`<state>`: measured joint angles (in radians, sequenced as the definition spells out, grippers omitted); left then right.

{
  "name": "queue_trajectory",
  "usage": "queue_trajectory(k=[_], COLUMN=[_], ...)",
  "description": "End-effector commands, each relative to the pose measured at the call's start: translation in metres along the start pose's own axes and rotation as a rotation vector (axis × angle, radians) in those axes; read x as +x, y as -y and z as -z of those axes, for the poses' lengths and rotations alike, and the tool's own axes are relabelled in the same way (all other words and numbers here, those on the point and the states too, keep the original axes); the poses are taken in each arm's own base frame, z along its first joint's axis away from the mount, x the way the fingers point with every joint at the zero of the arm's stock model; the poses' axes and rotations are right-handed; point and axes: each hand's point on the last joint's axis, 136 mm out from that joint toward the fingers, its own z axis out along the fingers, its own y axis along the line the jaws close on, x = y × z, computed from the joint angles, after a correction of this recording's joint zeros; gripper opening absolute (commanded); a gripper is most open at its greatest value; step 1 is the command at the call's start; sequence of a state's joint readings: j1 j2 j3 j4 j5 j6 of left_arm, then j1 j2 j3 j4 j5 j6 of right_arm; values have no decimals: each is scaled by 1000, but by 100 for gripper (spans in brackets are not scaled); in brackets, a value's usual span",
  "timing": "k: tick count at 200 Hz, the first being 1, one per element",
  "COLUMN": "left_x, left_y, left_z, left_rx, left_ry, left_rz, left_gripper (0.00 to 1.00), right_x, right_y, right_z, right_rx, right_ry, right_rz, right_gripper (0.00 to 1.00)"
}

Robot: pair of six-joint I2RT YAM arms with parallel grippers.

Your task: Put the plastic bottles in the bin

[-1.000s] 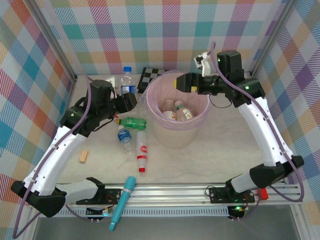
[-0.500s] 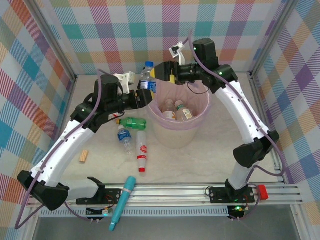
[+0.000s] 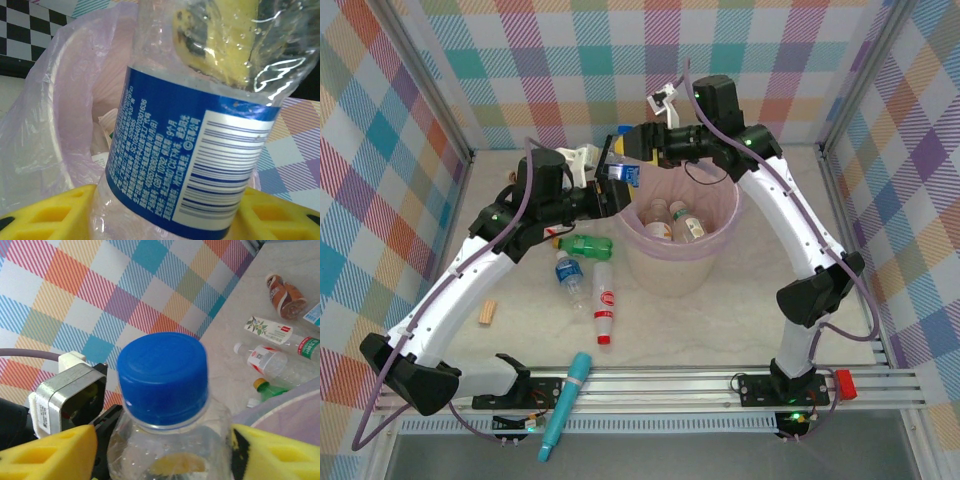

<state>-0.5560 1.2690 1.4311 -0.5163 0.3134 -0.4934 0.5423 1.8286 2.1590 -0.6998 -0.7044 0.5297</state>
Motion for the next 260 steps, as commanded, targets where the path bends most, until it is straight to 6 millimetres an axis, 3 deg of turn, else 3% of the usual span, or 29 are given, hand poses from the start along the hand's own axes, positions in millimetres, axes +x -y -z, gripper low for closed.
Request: queue_trajectory(k=[1,42,107,143,169,208,240,260], left_x=[-15,-18,-27,-25,-12,24,69,97], left_y=[27,29,40,36,3,-64,-131,-156], left_z=[1,2,27,47,49,54,68,68], left_rx=[103,113,141,103,-50,-286,-493,-567], left_ry=[45,63,150,172,132,57,-11,-67], left_rz=[-48,-45,-58,-64,-28,102,240,279], left_gripper=[41,44,91,96,94,93,91,90], right_x=[5,0,-29,-41,-38,-7,20,34], right_y=[-9,-10,-16,-9,8,58,87,104], right_z=[-3,0,26,60,86,114,110,98], right_rx=[-24,-9,23,84,223,533,609,638], right_ry=[-22,2,117,187,215,145,55,1], right_rz=[22,40,95,108,133,143,91,60], right_gripper=[63,52,48,48,48,47,47,47])
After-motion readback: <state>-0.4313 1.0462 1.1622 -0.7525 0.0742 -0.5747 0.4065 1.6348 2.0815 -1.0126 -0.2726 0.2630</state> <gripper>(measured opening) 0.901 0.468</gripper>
